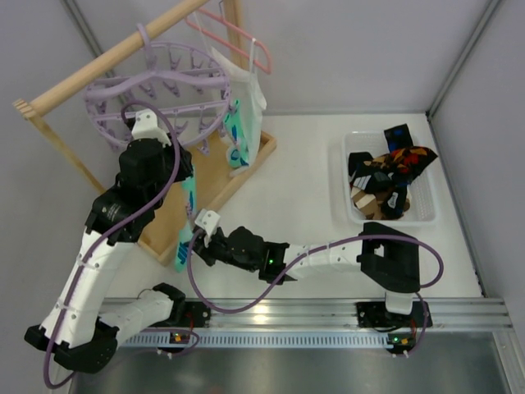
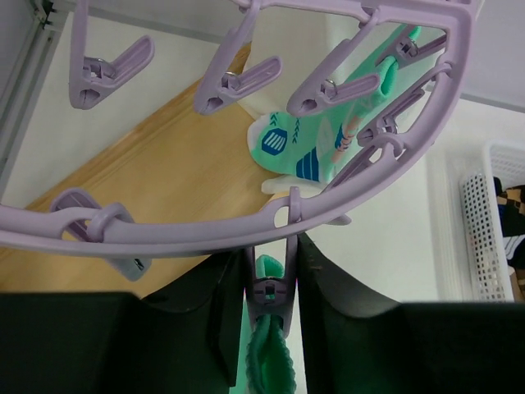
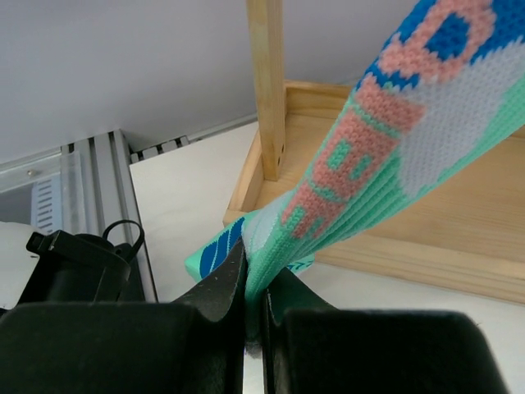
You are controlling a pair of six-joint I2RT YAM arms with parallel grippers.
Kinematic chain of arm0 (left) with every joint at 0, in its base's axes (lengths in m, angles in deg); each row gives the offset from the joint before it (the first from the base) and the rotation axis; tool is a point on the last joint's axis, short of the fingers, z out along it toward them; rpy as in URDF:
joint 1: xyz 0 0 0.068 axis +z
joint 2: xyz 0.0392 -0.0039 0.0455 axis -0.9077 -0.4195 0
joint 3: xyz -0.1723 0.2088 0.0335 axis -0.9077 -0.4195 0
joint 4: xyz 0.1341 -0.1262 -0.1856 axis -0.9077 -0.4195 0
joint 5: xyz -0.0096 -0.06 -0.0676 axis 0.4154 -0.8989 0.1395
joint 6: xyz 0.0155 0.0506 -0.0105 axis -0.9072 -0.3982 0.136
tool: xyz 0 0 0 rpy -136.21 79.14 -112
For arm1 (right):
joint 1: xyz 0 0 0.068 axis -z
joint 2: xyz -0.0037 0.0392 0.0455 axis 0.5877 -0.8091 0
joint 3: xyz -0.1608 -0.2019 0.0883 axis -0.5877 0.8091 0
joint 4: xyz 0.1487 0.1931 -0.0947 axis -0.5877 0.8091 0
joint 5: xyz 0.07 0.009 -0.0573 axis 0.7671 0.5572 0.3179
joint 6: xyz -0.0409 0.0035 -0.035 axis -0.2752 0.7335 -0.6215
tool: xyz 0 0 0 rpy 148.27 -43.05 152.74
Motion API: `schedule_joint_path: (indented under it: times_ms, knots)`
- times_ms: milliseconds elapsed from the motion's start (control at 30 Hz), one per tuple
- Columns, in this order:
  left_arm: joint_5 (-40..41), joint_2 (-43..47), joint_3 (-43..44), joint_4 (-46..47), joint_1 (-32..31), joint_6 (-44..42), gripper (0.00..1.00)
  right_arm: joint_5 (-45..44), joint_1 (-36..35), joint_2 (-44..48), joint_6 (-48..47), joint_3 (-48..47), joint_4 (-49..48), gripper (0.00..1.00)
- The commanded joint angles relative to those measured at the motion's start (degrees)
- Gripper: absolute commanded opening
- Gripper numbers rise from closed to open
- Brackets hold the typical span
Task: Remove the socks clipped to the hanger
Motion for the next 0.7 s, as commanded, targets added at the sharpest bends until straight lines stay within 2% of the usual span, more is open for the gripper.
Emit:
schedule_joint_path:
  times_ms: [0, 133, 300, 400, 433, 467, 500, 567, 600, 667]
  knots:
    - [0.99, -1.25, 0.50, 4.81, -0.17, -1.04, 0.29, 2.26, -1.00, 2.46, 0.21, 1.00, -3.54, 0.00]
    - [0.99, -1.78, 0.33, 4.82, -0.17, -0.96, 0.19, 1.82, -1.27, 3.34, 0.38, 2.40, -4.42, 0.00]
    - [1.69, -0.99, 0.15, 4.73, -0.26, -1.13, 0.12, 0.68, -1.18, 6.32, 1.26, 9.76, -6.69, 0.00]
    - [0.64, 0.41, -0.81, 4.64, -0.17, -1.75, 0.29, -3.00, -0.65, 11.83, 1.61, 14.95, -4.87, 0.00]
    - [0.11, 1.11, -1.34, 4.64, -0.17, -1.75, 0.34, -6.41, -0.39, 14.04, 2.22, 16.10, -0.86, 0.00]
    - [-0.85, 2.95, -2.65, 4.64, -0.26, -1.58, 0.51, -7.92, 0.74, 16.59, 2.67, 17.16, 1.53, 0.00]
    - [-1.38, 3.92, -3.36, 4.64, -0.26, -1.66, 0.60, -9.33, 1.54, 22.10, 3.28, 18.91, 4.17, 0.00]
    - [-2.35, 7.25, -5.90, 4.55, -0.26, -1.84, 0.78, -12.41, 5.47, 27.92, 6.09, 19.72, 15.32, 0.00]
    - [-2.87, 8.49, -6.70, 4.55, -0.17, -2.19, 0.91, -13.90, 7.24, 33.52, 6.97, 19.54, 20.14, 0.00]
    - [-6.02, 12.26, -9.41, 4.55, -0.17, -2.71, 0.98, -14.96, 13.28, 38.56, 8.99, 18.50, 33.32, 0.00]
